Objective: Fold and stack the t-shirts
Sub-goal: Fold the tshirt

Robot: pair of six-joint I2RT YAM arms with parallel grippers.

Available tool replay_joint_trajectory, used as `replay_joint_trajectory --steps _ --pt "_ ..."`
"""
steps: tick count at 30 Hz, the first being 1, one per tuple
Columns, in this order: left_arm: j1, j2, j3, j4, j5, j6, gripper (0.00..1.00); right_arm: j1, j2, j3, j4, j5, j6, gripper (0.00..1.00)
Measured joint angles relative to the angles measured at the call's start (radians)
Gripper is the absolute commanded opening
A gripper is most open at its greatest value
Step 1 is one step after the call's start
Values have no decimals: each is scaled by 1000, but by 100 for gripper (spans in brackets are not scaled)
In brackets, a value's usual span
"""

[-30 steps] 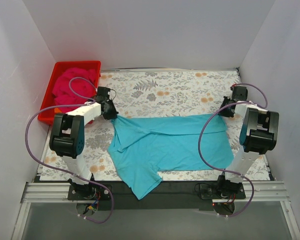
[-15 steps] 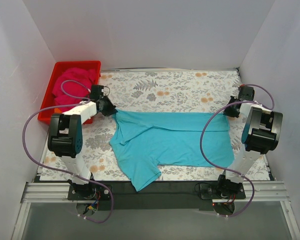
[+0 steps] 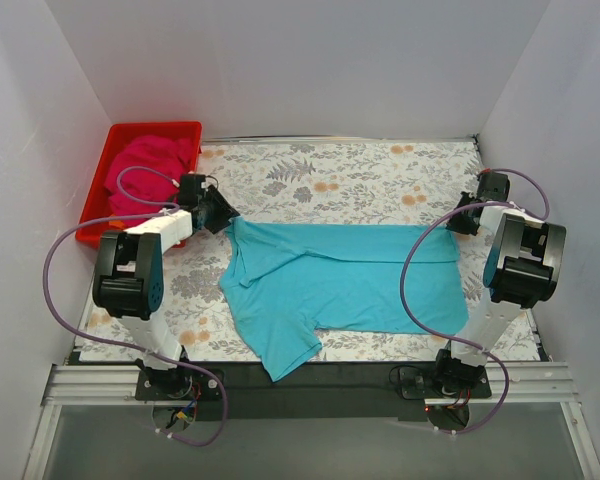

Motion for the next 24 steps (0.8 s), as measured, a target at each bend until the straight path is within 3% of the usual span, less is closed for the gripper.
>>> replay_joint_trajectory --steps 3,13,17,20,21,24 --pt "0 2 0 8 -8 36 46 0 0 0 0 -2 -2 1" --pt "0 85 53 5 -20 143 45 0 3 0 0 -5 -8 1" --pt "0 131 82 5 -12 159 37 0 4 0 1 -5 -8 1" --pt "0 148 96 2 -11 167 19 0 6 0 2 -5 -10 1" --pt "0 154 100 3 -11 170 8 0 7 0 2 -5 -11 1" --pt "3 167 109 3 -9 178 0 0 10 5 3 -4 -11 1"
